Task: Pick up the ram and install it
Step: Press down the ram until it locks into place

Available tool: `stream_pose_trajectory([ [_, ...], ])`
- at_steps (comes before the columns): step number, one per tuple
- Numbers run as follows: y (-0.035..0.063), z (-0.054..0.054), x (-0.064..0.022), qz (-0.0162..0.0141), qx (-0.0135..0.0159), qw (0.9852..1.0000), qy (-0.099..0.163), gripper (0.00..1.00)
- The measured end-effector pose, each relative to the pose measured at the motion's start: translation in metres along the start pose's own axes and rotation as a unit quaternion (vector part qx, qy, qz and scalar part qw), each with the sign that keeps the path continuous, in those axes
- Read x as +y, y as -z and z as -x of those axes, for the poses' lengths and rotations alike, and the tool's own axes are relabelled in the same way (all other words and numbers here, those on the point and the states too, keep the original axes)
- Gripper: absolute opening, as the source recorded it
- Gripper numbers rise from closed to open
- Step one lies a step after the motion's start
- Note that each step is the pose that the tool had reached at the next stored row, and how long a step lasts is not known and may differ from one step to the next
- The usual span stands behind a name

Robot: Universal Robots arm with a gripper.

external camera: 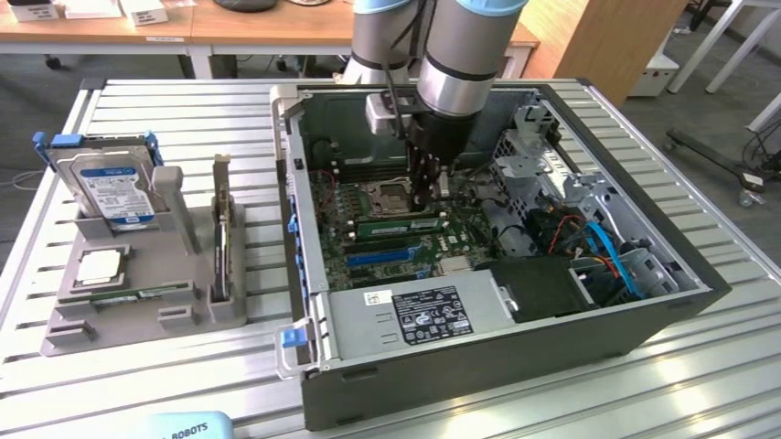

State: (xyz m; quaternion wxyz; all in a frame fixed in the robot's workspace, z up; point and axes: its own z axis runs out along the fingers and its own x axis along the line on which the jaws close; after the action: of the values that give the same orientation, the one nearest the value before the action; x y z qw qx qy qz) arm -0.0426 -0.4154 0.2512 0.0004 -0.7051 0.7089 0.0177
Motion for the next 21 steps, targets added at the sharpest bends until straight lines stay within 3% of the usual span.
stream_pose_trajectory([
  [14, -0.0009, 0.000, 0.0363, 0.0000, 0.0000, 1.0000, 0.000, 0.10],
  [21, -0.0024, 0.000, 0.0375, 0.0000, 0.0000, 1.0000, 0.000, 0.10],
])
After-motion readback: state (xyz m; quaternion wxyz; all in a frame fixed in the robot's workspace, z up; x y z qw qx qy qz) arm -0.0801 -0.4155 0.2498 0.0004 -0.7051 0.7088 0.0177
